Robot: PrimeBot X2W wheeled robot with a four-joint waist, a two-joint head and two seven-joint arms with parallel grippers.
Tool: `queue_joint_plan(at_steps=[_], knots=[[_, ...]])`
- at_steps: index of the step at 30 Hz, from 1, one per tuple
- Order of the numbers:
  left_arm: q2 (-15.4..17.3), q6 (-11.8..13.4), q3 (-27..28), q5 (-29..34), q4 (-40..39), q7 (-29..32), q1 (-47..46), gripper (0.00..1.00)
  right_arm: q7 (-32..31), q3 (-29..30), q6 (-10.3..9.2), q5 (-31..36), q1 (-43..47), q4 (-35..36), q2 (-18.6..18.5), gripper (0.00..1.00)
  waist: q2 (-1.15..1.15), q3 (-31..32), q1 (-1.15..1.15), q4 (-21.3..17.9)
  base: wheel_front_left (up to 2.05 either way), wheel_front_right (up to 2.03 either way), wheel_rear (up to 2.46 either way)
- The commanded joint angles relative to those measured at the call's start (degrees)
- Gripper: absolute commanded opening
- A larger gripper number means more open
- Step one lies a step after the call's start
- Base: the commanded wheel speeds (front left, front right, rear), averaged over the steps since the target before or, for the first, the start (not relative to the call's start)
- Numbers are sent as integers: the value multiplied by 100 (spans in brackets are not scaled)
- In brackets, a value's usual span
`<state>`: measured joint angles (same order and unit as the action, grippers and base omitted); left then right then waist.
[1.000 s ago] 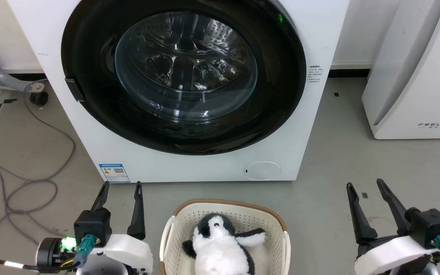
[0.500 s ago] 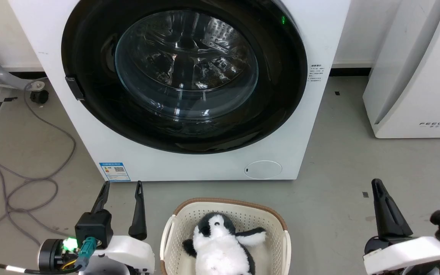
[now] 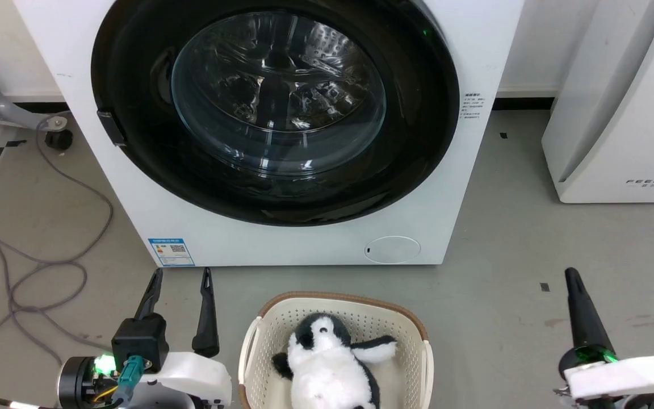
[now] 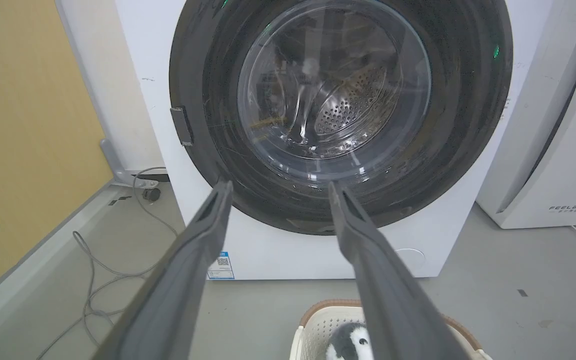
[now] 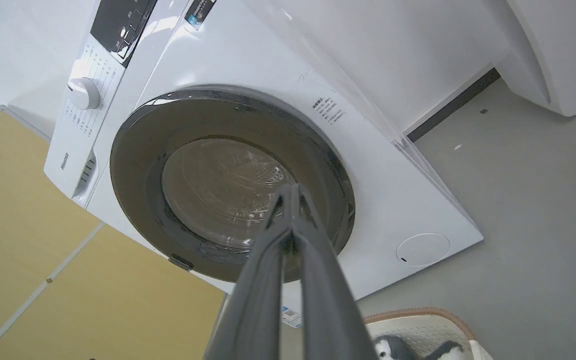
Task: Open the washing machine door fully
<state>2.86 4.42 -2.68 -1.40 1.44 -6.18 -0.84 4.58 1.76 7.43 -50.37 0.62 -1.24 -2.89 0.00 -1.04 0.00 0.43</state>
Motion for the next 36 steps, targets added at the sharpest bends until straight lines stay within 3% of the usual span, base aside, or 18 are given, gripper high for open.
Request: queue_joint_plan(at_steps=[1,4,12,36], knots=[[2,44,-5,-30,13,-60,-3,100,-34,55,3,-310,-109,-40,1,0,0,-10,0,3,0,0,0],[2,75,-12,-36,12,-120,-30,100,-219,283,3,-840,-309,-239,1,0,0,-72,0,20,0,0,0],[2,115,-22,-30,-17,-216,-139,100,-482,635,4,-1395,-835,-625,-57,0,0,-288,0,89,0,0,0],[2,199,-119,-32,-135,-503,-819,100,-1057,980,4,-2738,-3530,-2246,-877,0,0,-1432,0,480,0,0,0]])
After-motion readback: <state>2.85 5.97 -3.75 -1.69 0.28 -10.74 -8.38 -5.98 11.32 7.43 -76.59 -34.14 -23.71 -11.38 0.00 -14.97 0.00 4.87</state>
